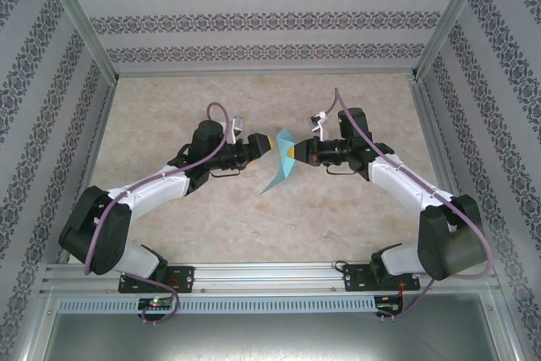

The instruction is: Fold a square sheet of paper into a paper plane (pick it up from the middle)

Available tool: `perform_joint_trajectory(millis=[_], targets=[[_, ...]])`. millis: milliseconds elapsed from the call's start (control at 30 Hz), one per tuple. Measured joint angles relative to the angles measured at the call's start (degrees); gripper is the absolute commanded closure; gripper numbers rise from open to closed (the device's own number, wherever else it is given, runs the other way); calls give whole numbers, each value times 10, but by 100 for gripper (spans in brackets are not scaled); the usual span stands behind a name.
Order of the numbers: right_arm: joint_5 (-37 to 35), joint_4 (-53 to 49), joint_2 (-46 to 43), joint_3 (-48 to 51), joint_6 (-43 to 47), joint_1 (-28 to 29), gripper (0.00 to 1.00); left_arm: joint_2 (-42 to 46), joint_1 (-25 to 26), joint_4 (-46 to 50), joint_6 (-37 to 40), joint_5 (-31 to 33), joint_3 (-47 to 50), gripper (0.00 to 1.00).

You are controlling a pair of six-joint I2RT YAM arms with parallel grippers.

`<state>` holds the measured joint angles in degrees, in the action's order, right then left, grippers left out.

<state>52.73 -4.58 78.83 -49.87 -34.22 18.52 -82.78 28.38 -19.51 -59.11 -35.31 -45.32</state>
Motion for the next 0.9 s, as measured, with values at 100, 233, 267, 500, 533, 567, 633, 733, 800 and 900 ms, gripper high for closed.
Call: perform_joint_trajectory(millis=[100, 233, 267, 500, 533, 567, 633, 733, 800, 900], targets=[[7, 9, 0, -9, -6, 1, 100, -5, 0, -26, -21, -13, 0, 18], [14, 26, 2, -14, -20, 9, 100, -31, 0, -61, -53, -33, 0, 19], [16, 30, 3, -15, -22, 9, 100, -39, 0, -71, -61, -37, 0, 19], [22, 49, 19, -18, -33, 16, 100, -66, 0, -99, -91, -53, -3, 22], [22, 50, 22, -18, -34, 16, 100, -66, 0, -100, -93, -55, -7, 23], [22, 51, 24, -18, -34, 16, 100, -66, 0, -101, -94, -57, -11, 24], [22, 55, 29, -18, -36, 16, 100, -68, 0, -105, -97, -63, -20, 26], [22, 59, 34, -18, -39, 16, 100, -69, 1, -115, -103, -68, -27, 30], [22, 66, 36, -18, -43, 16, 100, -70, 0, -121, -106, -72, -27, 32], [22, 72, 38, -18, -47, 16, 100, -76, 0, -123, -109, -80, -28, 36]])
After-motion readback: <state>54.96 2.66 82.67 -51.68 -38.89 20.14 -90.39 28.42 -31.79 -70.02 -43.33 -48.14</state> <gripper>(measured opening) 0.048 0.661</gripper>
